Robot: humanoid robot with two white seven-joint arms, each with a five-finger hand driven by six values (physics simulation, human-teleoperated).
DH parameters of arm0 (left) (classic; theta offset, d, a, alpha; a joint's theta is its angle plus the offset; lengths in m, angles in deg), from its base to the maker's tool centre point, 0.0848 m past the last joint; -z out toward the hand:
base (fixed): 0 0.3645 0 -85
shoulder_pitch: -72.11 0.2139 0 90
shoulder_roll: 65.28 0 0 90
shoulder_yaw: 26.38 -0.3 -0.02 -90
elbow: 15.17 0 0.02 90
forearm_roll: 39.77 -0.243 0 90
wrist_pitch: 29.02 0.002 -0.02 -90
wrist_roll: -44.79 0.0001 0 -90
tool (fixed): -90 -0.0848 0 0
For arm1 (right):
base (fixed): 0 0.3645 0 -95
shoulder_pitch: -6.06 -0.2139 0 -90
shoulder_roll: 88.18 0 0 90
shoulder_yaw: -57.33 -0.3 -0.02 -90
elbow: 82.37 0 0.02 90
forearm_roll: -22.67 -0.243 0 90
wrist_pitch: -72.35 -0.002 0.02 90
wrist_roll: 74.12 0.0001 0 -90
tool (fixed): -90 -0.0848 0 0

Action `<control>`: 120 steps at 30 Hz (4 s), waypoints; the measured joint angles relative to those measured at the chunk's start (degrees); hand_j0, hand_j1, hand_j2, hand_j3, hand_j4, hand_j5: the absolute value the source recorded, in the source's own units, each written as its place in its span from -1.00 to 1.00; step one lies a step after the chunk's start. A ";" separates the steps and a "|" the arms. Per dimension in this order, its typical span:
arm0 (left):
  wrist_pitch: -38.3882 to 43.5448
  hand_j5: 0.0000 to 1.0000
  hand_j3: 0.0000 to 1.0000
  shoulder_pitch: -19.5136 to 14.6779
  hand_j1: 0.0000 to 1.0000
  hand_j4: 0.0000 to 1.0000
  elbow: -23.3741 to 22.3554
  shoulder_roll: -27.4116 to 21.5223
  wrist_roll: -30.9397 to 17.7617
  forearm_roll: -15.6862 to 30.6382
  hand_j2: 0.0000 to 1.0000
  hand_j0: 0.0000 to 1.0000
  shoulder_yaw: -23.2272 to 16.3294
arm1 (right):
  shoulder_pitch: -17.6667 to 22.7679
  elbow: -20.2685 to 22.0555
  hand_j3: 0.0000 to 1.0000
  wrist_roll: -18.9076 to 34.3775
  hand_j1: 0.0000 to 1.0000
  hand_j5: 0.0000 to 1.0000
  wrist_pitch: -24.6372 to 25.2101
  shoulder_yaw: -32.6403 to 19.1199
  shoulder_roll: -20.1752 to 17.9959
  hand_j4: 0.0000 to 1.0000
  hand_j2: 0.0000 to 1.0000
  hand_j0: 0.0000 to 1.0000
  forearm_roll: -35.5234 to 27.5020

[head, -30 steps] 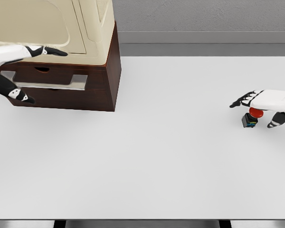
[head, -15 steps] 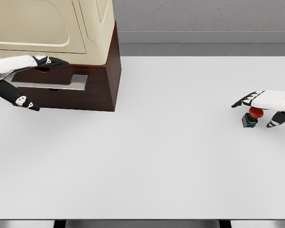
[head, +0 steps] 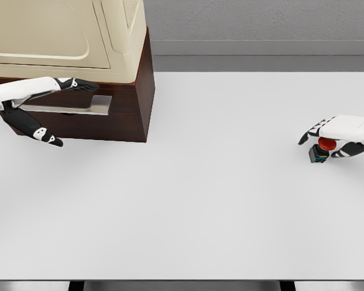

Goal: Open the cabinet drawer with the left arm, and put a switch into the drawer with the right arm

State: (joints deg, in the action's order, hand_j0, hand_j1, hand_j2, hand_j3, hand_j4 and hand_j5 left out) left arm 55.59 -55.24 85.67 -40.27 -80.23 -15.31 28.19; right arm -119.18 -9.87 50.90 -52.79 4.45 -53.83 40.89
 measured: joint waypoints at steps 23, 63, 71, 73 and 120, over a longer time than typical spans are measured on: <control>0.05 1.00 1.00 1.05 1.00 1.00 -2.67 1.53 0.00 -2.50 1.00 1.00 0.13 | -0.09 0.11 0.81 0.00 0.81 0.81 0.00 0.07 0.00 0.81 0.81 0.81 -0.02; 0.19 1.00 1.00 4.30 1.00 1.00 -2.40 2.63 -0.12 -6.63 1.00 1.00 2.28 | 0.26 3.41 0.07 0.00 0.07 0.07 0.00 1.75 -0.45 0.07 0.07 0.07 -0.35; 0.52 1.00 1.00 4.66 1.00 1.00 -2.18 2.16 -0.03 -7.75 1.00 1.00 3.12 | -0.09 3.44 0.07 0.01 0.07 0.07 0.00 1.70 -0.48 0.07 0.07 0.07 -1.79; 0.53 1.00 1.00 4.75 1.00 1.00 -2.25 2.24 -0.02 -8.63 1.00 1.00 3.27 | -0.26 3.49 0.07 0.00 0.07 0.07 -0.01 1.65 -0.48 0.07 0.07 0.07 -2.14; 1.86 1.00 1.00 10.11 1.00 1.00 -0.54 2.76 0.32 -8.25 1.00 1.00 7.28 | -6.41 6.86 0.02 0.03 0.02 0.02 -0.05 1.72 9.85 0.02 0.02 0.02 -3.78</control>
State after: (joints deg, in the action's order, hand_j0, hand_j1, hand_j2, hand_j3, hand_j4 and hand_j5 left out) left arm 57.45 -45.14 85.13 -37.51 -79.91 -23.56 35.47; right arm -125.60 -3.01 50.93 -52.83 6.17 -43.98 37.11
